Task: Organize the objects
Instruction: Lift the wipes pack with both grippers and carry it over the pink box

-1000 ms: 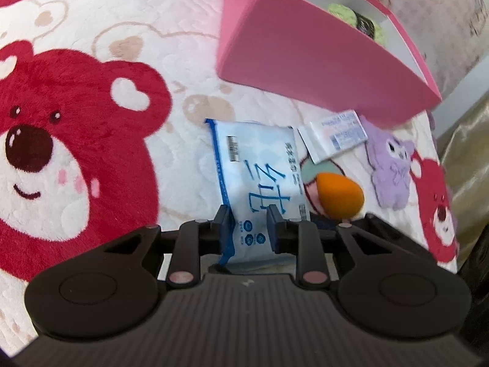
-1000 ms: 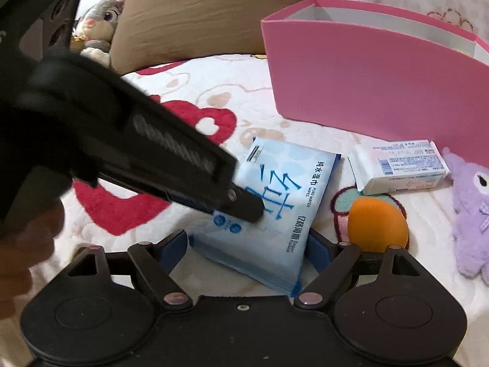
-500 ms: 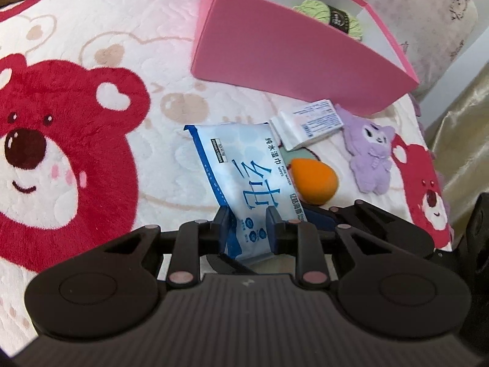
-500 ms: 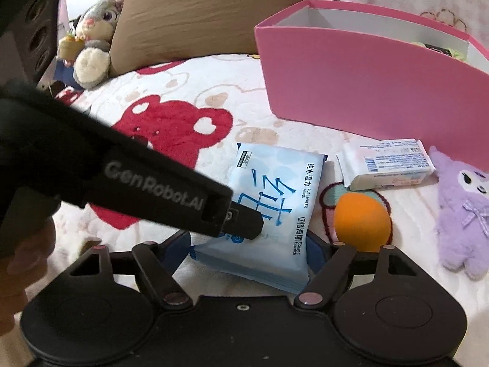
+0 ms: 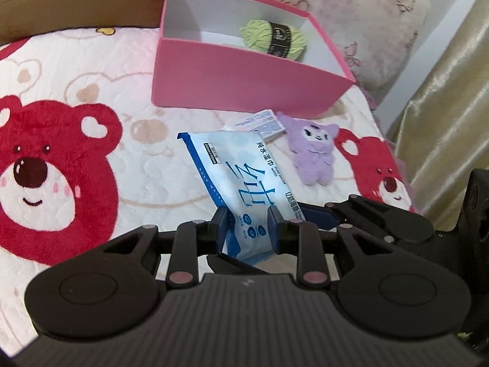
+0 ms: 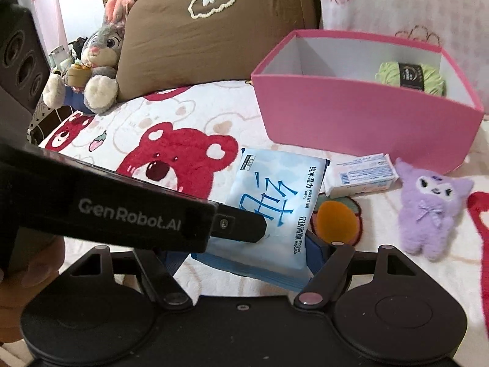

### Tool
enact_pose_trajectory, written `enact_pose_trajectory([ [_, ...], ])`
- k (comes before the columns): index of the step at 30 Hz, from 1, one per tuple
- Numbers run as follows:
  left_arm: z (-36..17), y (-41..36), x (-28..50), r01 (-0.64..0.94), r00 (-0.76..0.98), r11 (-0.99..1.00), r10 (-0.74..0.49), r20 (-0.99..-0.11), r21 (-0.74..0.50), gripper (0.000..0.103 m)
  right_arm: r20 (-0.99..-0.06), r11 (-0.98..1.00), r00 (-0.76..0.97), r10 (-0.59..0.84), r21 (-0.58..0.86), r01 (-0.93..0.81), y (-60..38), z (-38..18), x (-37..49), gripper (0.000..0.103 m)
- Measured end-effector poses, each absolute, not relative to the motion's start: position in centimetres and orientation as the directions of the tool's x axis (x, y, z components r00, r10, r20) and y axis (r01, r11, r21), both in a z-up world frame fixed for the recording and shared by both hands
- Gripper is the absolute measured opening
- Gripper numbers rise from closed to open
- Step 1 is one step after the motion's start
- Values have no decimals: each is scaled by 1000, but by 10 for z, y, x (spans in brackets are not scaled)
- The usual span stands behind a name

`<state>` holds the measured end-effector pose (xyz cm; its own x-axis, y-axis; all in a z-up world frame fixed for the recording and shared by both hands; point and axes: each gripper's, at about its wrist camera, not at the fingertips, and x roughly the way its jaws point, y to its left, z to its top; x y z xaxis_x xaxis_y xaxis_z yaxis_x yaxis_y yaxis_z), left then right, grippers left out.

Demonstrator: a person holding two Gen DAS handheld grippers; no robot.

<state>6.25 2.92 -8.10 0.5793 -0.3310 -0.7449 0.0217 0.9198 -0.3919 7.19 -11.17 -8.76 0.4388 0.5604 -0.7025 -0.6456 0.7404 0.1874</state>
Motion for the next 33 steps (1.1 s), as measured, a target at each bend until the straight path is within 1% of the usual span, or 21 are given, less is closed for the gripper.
enact_pose_trajectory([
  [2, -75, 27, 58, 35, 570, 921, -337, -749, -388, 25, -709, 745, 444, 548, 173, -644, -113, -80, 65, 79],
  [9, -47, 23, 39, 72, 550, 914, -370, -749, -398, 25, -724, 750, 422, 545, 197, -631, -121, -52, 48, 79],
  [16, 6, 15, 34, 142, 594, 937, -339, -730, -319, 25, -687, 746, 459, 563, 182, -641, -124, -7, 45, 79],
  [20, 32, 21, 44, 138, 615, 936, -337, -713, -323, 25, -661, 746, 487, 571, 170, -643, -121, 15, 55, 79],
  [24, 51, 22, 59, 150, 631, 945, -317, -708, -290, 25, -643, 743, 504, 577, 157, -651, -116, 29, 71, 79],
  [33, 68, 40, 125, 109, 608, 949, -300, -735, -297, 26, -631, 744, 516, 579, 151, -651, -99, 43, 128, 79],
])
